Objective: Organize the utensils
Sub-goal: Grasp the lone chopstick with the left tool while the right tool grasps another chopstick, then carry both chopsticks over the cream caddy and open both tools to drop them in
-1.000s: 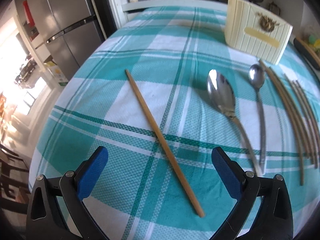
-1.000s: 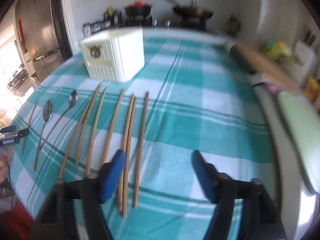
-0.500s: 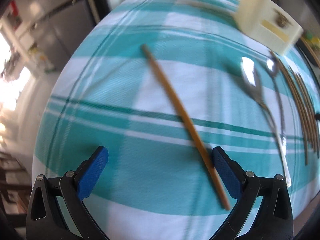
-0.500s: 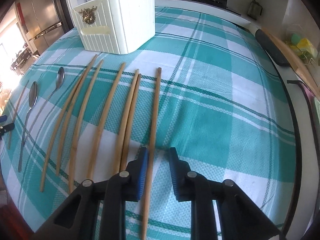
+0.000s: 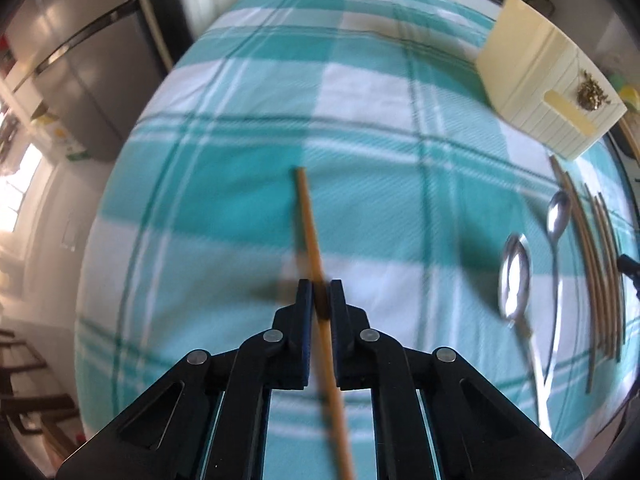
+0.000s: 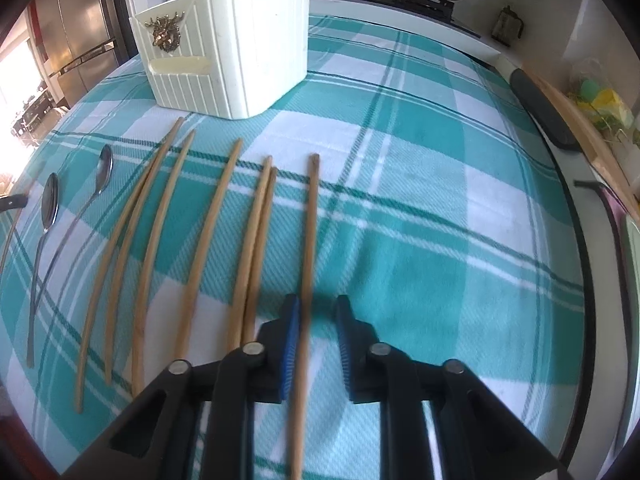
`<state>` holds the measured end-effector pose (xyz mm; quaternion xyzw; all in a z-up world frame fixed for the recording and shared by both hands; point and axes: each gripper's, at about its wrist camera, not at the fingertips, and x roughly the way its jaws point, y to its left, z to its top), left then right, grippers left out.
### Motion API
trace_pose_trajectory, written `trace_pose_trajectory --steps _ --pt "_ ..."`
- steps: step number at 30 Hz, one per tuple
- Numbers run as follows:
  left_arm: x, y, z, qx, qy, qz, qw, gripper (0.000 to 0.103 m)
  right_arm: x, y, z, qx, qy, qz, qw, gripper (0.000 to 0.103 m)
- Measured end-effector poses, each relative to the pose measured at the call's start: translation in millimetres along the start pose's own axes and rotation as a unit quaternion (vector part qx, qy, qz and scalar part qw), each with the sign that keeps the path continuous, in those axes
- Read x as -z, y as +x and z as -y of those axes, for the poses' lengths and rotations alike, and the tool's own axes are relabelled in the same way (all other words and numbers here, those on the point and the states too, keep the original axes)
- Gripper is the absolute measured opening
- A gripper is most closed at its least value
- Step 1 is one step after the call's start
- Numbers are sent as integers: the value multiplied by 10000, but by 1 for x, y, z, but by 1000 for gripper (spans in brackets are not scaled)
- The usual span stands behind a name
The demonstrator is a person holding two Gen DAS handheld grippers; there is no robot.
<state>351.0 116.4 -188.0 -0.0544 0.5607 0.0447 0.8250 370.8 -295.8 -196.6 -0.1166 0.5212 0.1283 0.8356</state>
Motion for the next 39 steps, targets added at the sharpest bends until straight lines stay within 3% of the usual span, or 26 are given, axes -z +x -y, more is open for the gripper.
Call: trace_pose_trajectory --steps 5,9,11,12,13,14,19,20,21,22,23,24,25,28,32,35,39 --pt "-20 6 34 465 310 84 9984 5 -10 6 12 275 177 -112 9994 7" --pt "-29 11 44 546 587 71 9968 9 -13 4 26 375 354 -279 9983 8" --pt "-31 11 41 501 730 36 9961 26 -14 3 28 279 327 -355 9984 13" --pt "-33 13 40 448 771 45 9960 44 -14 4 30 239 316 -409 9984 15" --pt "-31 11 36 393 797 74 9960 53 -15 5 31 176 299 -445 9984 20" --pt "-35 13 33 342 821 94 9960 53 -16 7 32 145 283 -467 9984 25" --pt "-47 27 40 196 1021 -80 9945 54 -38 23 32 57 277 -490 9984 27" --pt "-47 26 42 154 1067 -77 9941 52 -45 26 33 10 324 -481 9983 30" --pt "-51 28 46 172 1092 -106 9938 41 -51 29 34 -25 363 -500 9981 30" --pt "-53 27 47 247 1094 -143 9936 19 -57 32 35 -34 394 -515 9979 29" --pt "-57 28 51 381 1118 -211 9928 8 -66 36 35 -11 417 -509 9978 25" --pt "-59 29 54 405 1126 -254 9925 6 -70 38 35 -2 432 -499 9978 21" --pt "-61 30 57 345 1139 -235 9926 5 -73 39 36 35 460 -494 9977 6" --pt "-62 20 60 147 1161 45 9931 5 -79 35 40 67 740 -353 9966 6" --pt "-59 -28 48 384 917 762 9921 5 -74 -9 38 -100 858 247 9960 6" --pt "-52 -83 36 604 815 1459 9841 5 -64 -67 31 -197 769 871 9930 6" --pt "-46 -136 22 927 719 2036 9720 5 -53 -132 21 -181 569 1482 9872 6"
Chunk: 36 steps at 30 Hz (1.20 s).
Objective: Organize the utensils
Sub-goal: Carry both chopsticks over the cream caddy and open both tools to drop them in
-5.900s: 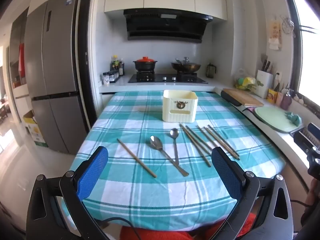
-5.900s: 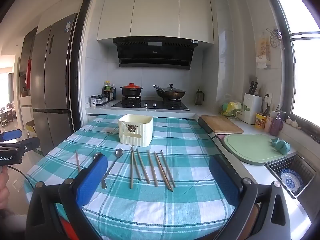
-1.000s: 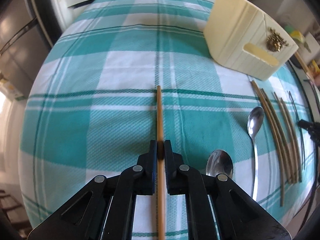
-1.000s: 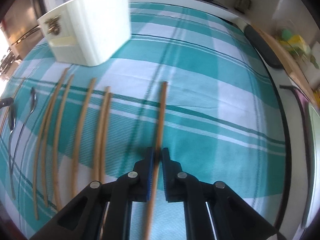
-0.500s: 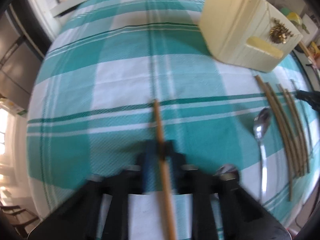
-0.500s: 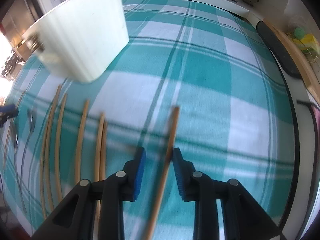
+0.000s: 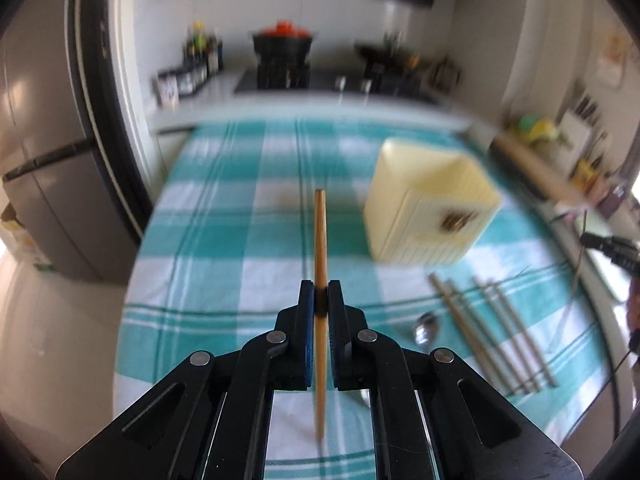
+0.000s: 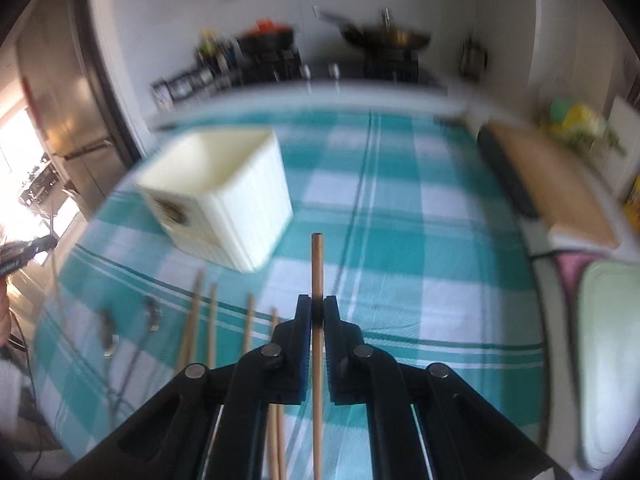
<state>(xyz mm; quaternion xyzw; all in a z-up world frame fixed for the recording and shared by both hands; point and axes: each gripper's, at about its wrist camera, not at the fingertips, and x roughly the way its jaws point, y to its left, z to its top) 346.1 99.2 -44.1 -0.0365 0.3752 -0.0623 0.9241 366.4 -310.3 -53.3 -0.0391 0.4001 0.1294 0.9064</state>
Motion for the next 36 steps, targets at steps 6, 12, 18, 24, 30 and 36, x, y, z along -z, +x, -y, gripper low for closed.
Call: trace_pose_trajectory --steps 6,12,18,24,30,36 --pt "-32 -41 2 125 -108 544 9984 5 -21 -58 -18 -11 -142 689 9975 6" --pt "-106 -65 19 363 -187 1114 9929 4 -79 -76 -42 -40 -265 1367 9902 6" --pt "-168 -56 52 512 -202 1441 9880 4 -142 -69 -67 -173 -252 1864 9820 6" --pt "-178 20 87 587 -56 769 9953 5 -162 -14 -81 -156 -267 1679 9853 6" --pt "-154 102 100 463 37 -198 9987 5 -154 69 -79 -288 -53 539 9981 6" --pt "-141 106 100 241 -82 -231 9994 51 -142 81 -79 -378 102 523 9979 32"
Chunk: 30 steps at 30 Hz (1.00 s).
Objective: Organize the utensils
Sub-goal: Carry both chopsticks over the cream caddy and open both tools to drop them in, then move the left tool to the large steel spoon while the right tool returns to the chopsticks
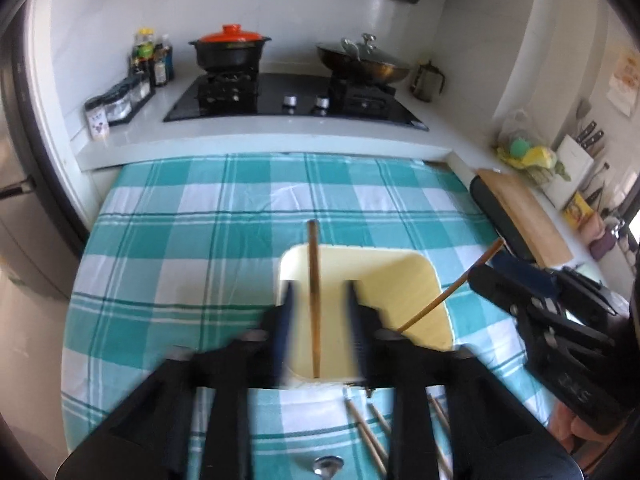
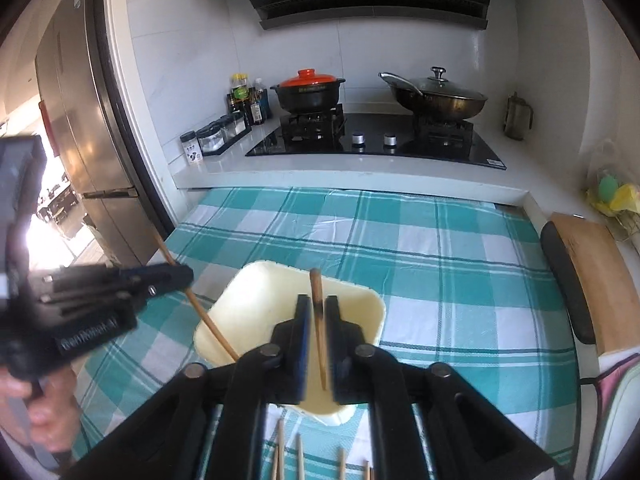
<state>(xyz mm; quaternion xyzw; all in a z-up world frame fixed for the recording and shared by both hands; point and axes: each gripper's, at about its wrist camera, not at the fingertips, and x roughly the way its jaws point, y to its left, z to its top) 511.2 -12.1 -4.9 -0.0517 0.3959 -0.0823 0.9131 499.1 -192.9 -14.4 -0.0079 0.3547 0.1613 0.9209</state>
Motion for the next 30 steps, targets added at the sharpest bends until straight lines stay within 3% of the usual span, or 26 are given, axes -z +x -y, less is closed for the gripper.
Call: trace_pose_trajectory --steps 1,2,5,7,9,11,16,19,21,26,29,30 --pt "2 -11 -1 -85 -9 194 9998 66 0 -8 0 -13 51 146 9999 49" --pt "2 -18 -2 -128 -5 328 9994 70 1 -17 0 -6 72 284 9996 53" --pt "16 -52 -5 -119 164 697 9974 79 -1 -42 -2 -21 -4 536 9986 53" --pt "27 -71 -7 -146 277 904 9954 91 11 -69 -2 51 -147 791 9967 54" --pt "53 -98 -9 -210 474 1244 9909 99 23 -87 0 88 -216 886 9958 57" --pt "80 -115 -11 -234 647 1402 9877 100 44 -104 5 148 -276 927 9952 58" --pt "148 -125 -18 -140 608 1075 9922 100 109 -134 22 558 -505 926 9928 59" --pt "195 -110 -21 -340 543 416 9971 100 156 -147 39 875 -435 912 9910 62" --pt "220 -103 -23 -512 482 181 9974 100 185 -151 50 1071 -323 838 9902 62" --pt "271 -104 -36 -527 -14 128 9985 102 259 -146 89 1734 113 297 9843 62" --pt "284 -96 -46 -514 -298 157 9981 102 285 -146 111 1882 455 106 9810 62" --pt "287 -88 -49 -533 -405 -1 9978 102 294 -145 118 1980 567 37 9785 62"
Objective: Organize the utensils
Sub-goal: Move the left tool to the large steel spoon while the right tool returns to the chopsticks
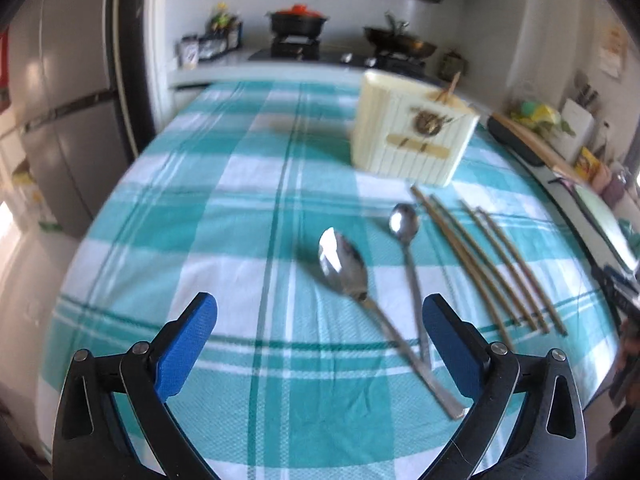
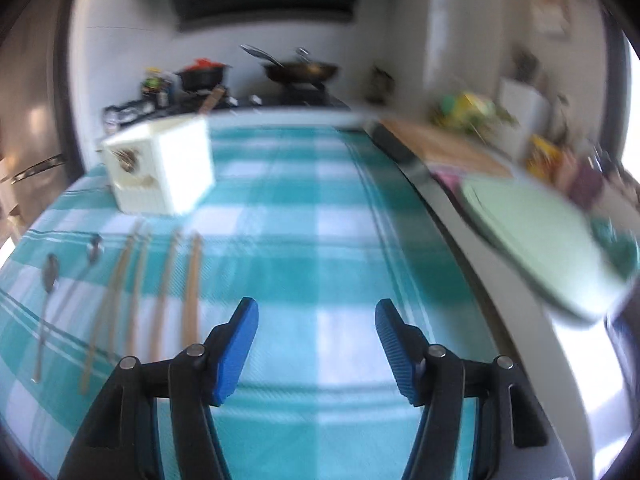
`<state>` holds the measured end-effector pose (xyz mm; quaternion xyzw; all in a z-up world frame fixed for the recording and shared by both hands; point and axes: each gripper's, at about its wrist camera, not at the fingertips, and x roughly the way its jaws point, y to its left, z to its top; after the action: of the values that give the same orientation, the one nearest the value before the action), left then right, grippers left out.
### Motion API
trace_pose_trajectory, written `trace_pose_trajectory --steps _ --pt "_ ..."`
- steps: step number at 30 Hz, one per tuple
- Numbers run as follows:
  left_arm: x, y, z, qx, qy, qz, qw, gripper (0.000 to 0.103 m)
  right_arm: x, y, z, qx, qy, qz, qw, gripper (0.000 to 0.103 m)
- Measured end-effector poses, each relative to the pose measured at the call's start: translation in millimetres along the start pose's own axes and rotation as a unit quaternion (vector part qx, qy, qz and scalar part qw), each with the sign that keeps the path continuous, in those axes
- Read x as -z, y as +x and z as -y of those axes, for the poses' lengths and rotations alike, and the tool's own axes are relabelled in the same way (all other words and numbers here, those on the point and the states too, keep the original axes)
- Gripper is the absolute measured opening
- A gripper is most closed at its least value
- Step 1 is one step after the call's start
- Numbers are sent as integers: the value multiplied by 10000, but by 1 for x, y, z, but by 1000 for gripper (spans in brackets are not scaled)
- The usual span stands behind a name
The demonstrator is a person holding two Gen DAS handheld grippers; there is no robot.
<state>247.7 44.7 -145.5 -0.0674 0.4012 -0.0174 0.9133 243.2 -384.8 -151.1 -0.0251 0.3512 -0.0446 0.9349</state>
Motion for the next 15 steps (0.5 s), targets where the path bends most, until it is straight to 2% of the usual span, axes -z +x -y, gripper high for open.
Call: trace_pose_trajectory --steps 2,5,15 --pt "4 11 -3 -36 -91 -162 9998 102 12 9 7 137 144 -174 9997 62" --pt "10 15 -2 -177 -154 -204 9995 102 19 22 13 114 294 -416 9986 62" --pt "20 34 16 -431 -550 -388 9968 102 30 37 3 59 220 -632 9977 62"
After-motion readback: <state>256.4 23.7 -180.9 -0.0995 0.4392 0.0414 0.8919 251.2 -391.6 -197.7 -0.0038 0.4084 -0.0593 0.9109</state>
